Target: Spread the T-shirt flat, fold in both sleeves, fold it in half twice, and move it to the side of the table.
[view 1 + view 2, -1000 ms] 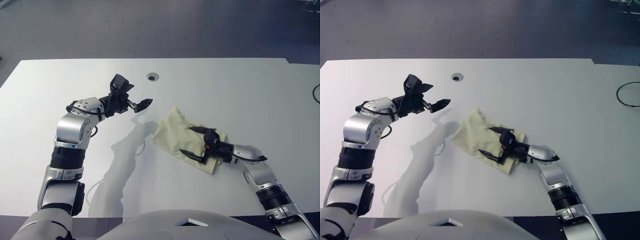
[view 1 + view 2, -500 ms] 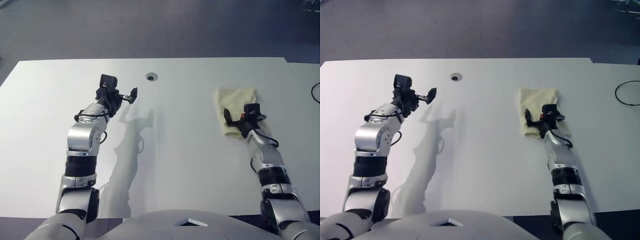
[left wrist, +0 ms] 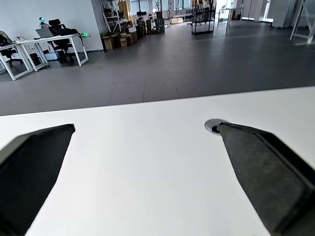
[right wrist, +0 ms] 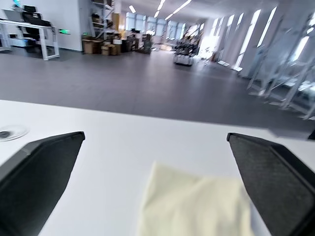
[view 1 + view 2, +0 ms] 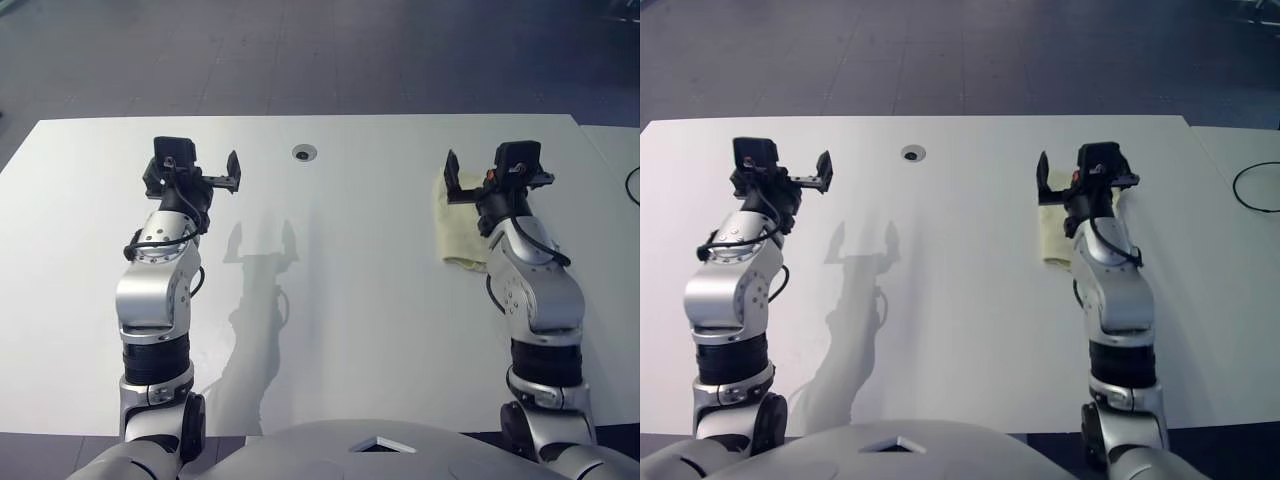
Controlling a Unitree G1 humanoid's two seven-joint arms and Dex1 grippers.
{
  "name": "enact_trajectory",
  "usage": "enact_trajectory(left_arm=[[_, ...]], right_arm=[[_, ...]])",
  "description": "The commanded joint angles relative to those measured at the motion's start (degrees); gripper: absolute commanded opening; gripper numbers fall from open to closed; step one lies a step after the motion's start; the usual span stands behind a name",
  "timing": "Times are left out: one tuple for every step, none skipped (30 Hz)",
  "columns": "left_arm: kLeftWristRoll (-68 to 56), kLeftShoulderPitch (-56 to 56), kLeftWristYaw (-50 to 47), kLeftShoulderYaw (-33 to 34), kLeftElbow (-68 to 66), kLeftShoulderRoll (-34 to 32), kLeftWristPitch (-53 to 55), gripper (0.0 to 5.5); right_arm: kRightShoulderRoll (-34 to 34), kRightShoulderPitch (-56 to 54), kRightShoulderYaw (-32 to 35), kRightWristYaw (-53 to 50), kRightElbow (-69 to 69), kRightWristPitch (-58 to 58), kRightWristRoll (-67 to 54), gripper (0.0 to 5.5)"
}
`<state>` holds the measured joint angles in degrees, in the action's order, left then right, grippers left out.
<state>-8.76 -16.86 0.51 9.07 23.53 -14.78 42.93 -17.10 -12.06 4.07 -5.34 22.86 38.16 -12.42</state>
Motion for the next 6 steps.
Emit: enact_trajectory(left_arm=[[-0.28,-1.83,0.14,0.62,1.33,-0.43,3.06,5.40],[-0.20,-2.09,0.12,0.57,1.29,-0.34,3.39,5.40],[-0.08,-2.34,0.15,0.44,1.06,-0.35,3.56,5.40],[0.05,-2.56,0.16,0.26,0.75,-0.31,3.66,5.40],[0.12,-2.67,0.24,0.06,0.49,-0.29,3.69,5.40],[0.18,-2.72,0.39,-0.12,0.23,-0.34,3.70,5.40]], right_arm=[[0.83,0.77,1.78,-0.42,3.02,4.82,0.33,5.38],[0.91,0.71,1.92,-0.31,3.27,5.43,0.53,5.38],[1.09,0.69,2.02,-0.30,3.50,5.88,0.71,5.38],[1.20,0.59,2.06,-0.25,3.59,6.19,0.91,5.38],[1.37,0.67,2.17,-0.27,3.78,6.40,1.07,5.38],[1.52,0.63,2.26,-0.30,3.84,6.52,1.27,5.38]])
